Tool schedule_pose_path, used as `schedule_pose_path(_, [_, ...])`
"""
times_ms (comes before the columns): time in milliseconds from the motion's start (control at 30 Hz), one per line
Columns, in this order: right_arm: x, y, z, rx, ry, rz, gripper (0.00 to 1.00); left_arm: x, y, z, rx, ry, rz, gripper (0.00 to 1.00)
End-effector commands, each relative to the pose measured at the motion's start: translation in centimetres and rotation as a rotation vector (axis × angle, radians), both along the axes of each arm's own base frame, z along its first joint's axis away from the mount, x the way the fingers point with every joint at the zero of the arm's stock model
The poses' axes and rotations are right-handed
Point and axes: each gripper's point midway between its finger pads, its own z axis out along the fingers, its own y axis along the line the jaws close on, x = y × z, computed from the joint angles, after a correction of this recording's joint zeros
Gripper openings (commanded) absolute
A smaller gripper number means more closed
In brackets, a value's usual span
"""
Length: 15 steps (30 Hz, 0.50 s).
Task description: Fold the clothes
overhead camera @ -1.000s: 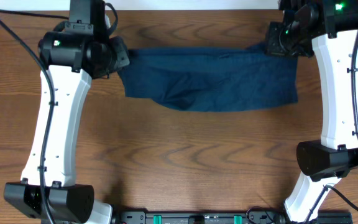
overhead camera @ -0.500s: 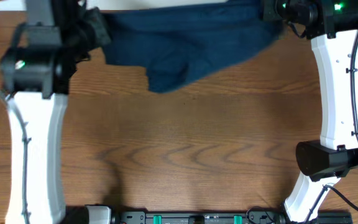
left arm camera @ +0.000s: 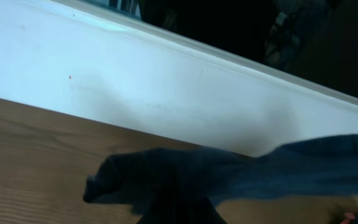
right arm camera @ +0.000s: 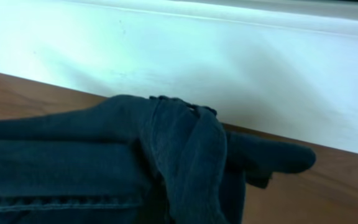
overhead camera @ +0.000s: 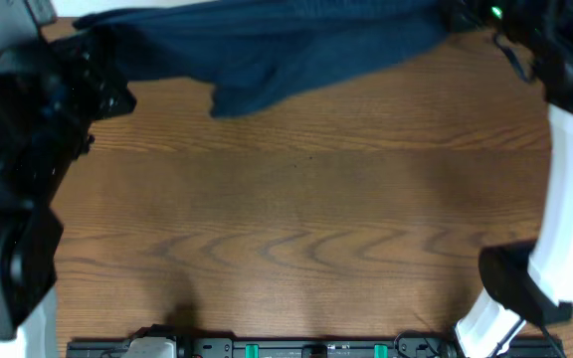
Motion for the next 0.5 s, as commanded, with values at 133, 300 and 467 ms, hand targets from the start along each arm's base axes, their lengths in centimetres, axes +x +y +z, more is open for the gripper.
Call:
schedule_pose_path(133, [-7.5, -2.0, 5.6, -0.059, -0.139, -0.066, 0.01, -6.2, 2.4, 4.3, 0.031, -0.159, 0.107, 0.06])
schedule_pose_path(300, [-10.3, -1.2, 7.3, 0.029, -0.172, -0.054, 0.01, -8.7, 2.5, 5.9, 0.027, -0.223, 0.108, 0.06])
schedule_pose_path(467, [-9.8, -2.0, 6.2, 0.080, -0.113, -0.146, 0.01, -7.9, 2.6, 5.7, 0.028, -0.208, 0.112, 0.06])
